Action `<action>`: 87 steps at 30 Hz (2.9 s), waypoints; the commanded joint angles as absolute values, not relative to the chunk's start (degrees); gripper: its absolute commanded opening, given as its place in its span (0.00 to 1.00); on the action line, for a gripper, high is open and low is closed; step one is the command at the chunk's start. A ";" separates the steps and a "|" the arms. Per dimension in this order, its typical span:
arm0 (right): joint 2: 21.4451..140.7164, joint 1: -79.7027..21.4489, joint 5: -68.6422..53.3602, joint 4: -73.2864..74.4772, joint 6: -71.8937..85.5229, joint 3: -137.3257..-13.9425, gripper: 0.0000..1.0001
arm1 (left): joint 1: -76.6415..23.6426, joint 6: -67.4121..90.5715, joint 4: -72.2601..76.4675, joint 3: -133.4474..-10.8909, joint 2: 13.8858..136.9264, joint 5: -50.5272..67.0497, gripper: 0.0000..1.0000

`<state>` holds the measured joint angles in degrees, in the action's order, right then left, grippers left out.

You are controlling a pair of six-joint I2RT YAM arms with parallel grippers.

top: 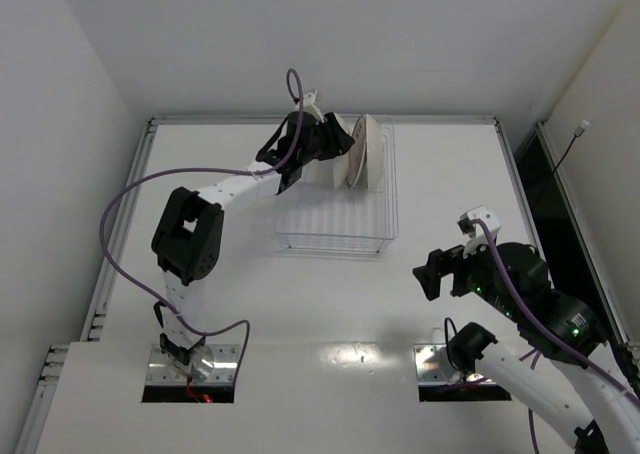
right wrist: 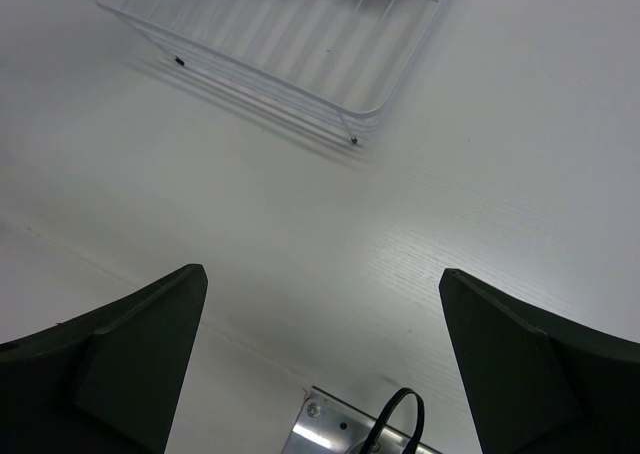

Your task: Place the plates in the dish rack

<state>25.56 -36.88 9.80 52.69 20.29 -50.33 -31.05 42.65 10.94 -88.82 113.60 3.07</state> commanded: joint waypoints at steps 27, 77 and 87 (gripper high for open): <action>26.63 -36.83 9.05 50.71 19.69 -49.57 1.00 | -33.57 38.67 8.09 -100.46 105.56 7.91 1.00; 27.16 -36.83 9.58 50.19 20.21 -49.04 1.00 | -29.36 31.55 -1.49 -89.22 102.57 12.22 1.00; 27.16 -36.83 9.58 49.66 20.21 -49.04 1.00 | -26.46 29.88 -2.02 -80.86 95.28 12.22 1.00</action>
